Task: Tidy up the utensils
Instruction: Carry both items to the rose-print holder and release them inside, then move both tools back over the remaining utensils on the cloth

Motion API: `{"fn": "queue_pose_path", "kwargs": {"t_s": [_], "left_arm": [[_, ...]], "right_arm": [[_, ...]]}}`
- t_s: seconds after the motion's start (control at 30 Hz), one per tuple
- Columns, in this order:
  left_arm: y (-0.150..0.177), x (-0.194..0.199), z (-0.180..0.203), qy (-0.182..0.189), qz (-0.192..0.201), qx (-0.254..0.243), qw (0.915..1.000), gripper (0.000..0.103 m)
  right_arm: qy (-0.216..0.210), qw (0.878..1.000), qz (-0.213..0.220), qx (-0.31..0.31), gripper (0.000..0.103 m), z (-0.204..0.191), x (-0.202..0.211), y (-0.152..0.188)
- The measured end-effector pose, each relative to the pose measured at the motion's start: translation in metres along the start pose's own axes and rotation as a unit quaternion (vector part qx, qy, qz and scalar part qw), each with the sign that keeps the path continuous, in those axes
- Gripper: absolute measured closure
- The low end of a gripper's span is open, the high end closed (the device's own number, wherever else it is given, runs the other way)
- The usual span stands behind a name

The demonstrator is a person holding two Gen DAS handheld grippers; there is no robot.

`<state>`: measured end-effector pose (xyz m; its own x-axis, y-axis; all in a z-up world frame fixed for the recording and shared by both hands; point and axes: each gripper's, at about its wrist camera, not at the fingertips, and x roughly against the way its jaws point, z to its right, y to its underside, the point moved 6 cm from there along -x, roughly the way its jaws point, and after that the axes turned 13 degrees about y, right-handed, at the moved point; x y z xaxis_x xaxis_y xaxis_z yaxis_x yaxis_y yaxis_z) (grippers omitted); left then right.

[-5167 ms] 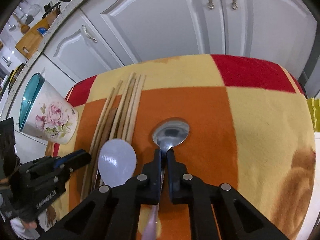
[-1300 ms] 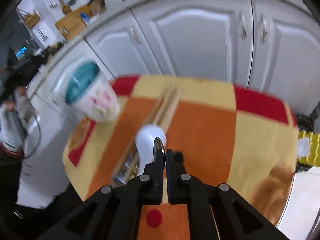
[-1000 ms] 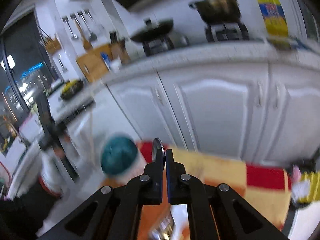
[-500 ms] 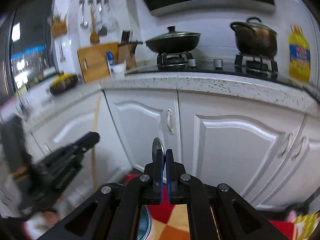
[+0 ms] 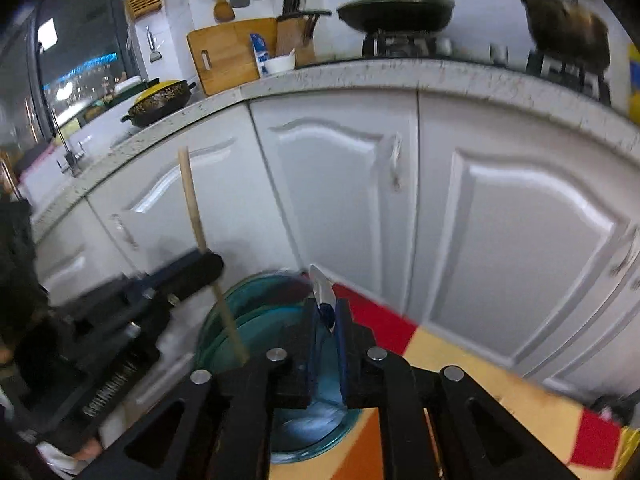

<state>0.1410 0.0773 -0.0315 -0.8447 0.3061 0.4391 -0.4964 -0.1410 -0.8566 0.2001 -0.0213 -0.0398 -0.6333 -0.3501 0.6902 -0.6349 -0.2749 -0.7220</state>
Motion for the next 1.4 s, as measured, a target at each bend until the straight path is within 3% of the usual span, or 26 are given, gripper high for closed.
{"fn": "queue_pose_path", "kwargs": {"t_s": [0.07, 0.13, 0.6, 0.8, 1.17, 1.4], "left_arm": [[0.004, 0.002, 0.000, -0.002, -0.008, 0.006, 0.9999, 0.075], [0.006, 0.006, 0.000, 0.004, -0.010, 0.017, 0.9998, 0.065], [0.024, 0.028, 0.026, -0.010, -0.048, 0.007, 0.9988, 0.061], [0.038, 0.034, 0.045, -0.004, -0.068, -0.002, 0.9977, 0.056], [0.069, 0.033, 0.082, 0.038, -0.109, -0.018, 0.9932, 0.051], [0.101, 0.019, 0.100, 0.069, -0.157, -0.024, 0.9849, 0.051]], "right_arm": [[-0.007, 1.000, 0.000, -0.018, 0.076, 0.005, 0.006, 0.003], [-0.012, 0.999, 0.003, -0.034, 0.076, 0.013, 0.017, 0.009], [0.012, 0.997, 0.002, -0.071, 0.074, 0.036, 0.066, 0.040], [0.041, 0.996, -0.007, -0.076, 0.065, 0.051, 0.084, 0.067], [0.088, 0.983, -0.096, -0.131, 0.065, 0.110, 0.080, 0.167], [0.062, 0.969, -0.146, -0.187, 0.065, 0.126, 0.048, 0.201]]}}
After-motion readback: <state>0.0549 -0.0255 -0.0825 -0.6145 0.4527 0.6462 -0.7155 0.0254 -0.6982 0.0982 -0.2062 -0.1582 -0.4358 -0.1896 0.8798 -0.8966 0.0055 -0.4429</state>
